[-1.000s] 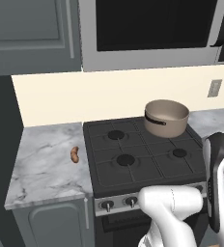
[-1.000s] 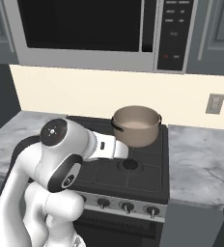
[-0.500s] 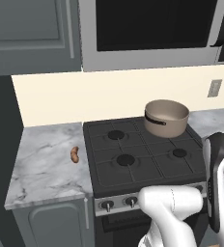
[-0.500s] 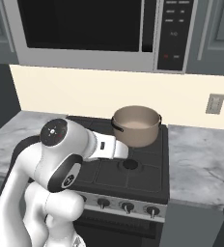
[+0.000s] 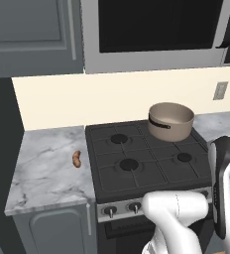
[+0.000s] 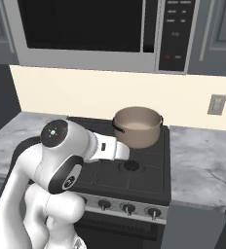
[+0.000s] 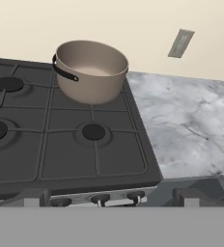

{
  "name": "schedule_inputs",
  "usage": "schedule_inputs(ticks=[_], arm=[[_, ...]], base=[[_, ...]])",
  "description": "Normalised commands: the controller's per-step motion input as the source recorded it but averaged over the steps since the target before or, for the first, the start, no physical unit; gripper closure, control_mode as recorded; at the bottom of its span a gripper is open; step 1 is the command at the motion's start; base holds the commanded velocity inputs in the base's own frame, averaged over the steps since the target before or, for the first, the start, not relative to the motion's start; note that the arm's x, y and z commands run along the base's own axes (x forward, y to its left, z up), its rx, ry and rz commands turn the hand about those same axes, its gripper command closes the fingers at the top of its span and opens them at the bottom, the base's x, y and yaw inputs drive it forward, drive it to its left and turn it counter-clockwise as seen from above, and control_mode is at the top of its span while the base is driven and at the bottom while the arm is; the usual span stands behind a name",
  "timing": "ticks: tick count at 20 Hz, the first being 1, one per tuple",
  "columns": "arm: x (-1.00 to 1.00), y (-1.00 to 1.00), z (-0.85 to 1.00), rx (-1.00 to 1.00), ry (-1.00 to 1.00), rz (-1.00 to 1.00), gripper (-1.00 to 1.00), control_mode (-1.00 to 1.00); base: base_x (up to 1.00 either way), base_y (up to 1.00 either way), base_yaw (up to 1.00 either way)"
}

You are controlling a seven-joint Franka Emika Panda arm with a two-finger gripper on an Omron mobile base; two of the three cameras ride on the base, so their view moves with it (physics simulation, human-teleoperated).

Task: Turn on the burner for the pot on the stove. Wait thirty seconds for the pot to heat up. Then add the potato to the pot.

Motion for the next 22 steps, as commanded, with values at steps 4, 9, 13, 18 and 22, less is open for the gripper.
schedule_inputs(ticks=[4, 9, 13, 18, 22], arm=[[0.0, 0.0, 0.0, 0.0, 0.0, 0.0, -1.0, -1.0], [0.0, 0.0, 0.0, 0.0, 0.0, 0.0, -1.0, -1.0], [0.0, 0.0, 0.0, 0.0, 0.0, 0.0, -1.0, -1.0], [0.0, 0.0, 0.0, 0.0, 0.0, 0.0, -1.0, -1.0], [0.0, 0.0, 0.0, 0.0, 0.0, 0.0, -1.0, -1.0]], base=[[0.0, 0.0, 0.0], [0.0, 0.0, 0.0], [0.0, 0.0, 0.0], [0.0, 0.0, 0.0], [0.0, 0.0, 0.0]])
